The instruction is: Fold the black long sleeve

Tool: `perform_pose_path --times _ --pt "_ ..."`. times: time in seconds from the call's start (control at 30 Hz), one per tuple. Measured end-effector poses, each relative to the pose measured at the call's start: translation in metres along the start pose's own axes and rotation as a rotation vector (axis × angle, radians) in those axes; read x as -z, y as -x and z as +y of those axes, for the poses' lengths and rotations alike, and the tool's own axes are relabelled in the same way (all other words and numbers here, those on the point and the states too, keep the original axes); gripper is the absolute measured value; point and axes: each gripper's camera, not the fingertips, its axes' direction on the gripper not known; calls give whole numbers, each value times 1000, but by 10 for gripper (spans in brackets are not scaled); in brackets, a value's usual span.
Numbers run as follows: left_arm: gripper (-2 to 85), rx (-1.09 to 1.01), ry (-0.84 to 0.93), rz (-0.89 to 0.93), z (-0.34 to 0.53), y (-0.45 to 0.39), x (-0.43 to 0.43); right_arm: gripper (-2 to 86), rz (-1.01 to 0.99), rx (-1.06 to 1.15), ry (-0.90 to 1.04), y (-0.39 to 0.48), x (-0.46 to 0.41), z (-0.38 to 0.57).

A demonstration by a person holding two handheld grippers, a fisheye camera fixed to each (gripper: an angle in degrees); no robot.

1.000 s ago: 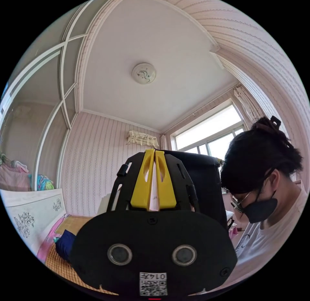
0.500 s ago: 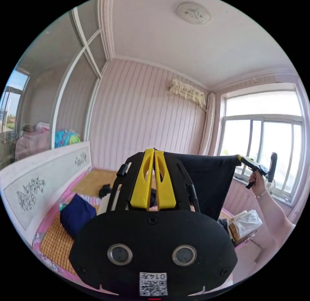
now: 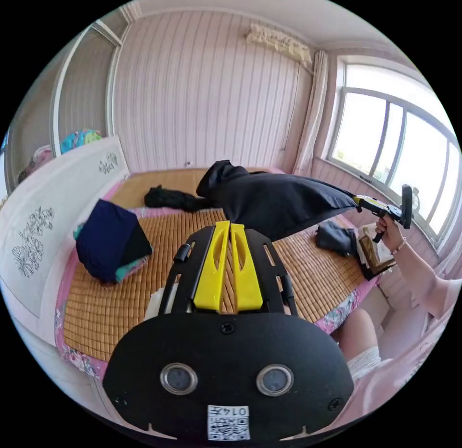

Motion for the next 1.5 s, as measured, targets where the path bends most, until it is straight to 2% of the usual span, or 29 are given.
perform_pose_path --times 0.03,0.1,0.17,0.27,0.57,0.7,0.87,1.0,1.17,1.27,1.37,1.5 --pt "-10 35 74 6 17 6 -34 -4 -13 -28 41 -6 -18 14" --pt "-10 92 193 12 43 14 -81 -3 -35 -123 244 -28 -87 71" --pt "-10 142 352 6 79 22 -131 -3 -67 -188 378 -40 -122 111" --pt "-10 152 501 19 112 21 -169 -2 -139 -236 505 -50 -145 161" --pt "-8 51 650 75 148 0 -177 3 -211 -269 596 -62 -90 239" --pt "2 151 561 82 156 2 -169 17 -161 -189 614 -59 -67 249" --pt "39 166 466 76 119 15 -184 81 5 -97 522 -91 -60 217" --pt "40 77 413 86 59 10 -235 114 27 -61 437 -147 -112 139" --pt "50 -65 372 170 -58 -22 -375 112 53 -36 366 -210 -220 22" --pt "56 -76 362 219 -111 -45 -440 112 53 -117 377 -250 -298 -30" --pt "55 -72 359 271 -140 -65 -479 106 69 -245 382 -283 -349 -46" --pt "55 -92 434 297 -155 -84 -513 16 74 -262 456 -306 -353 -35"
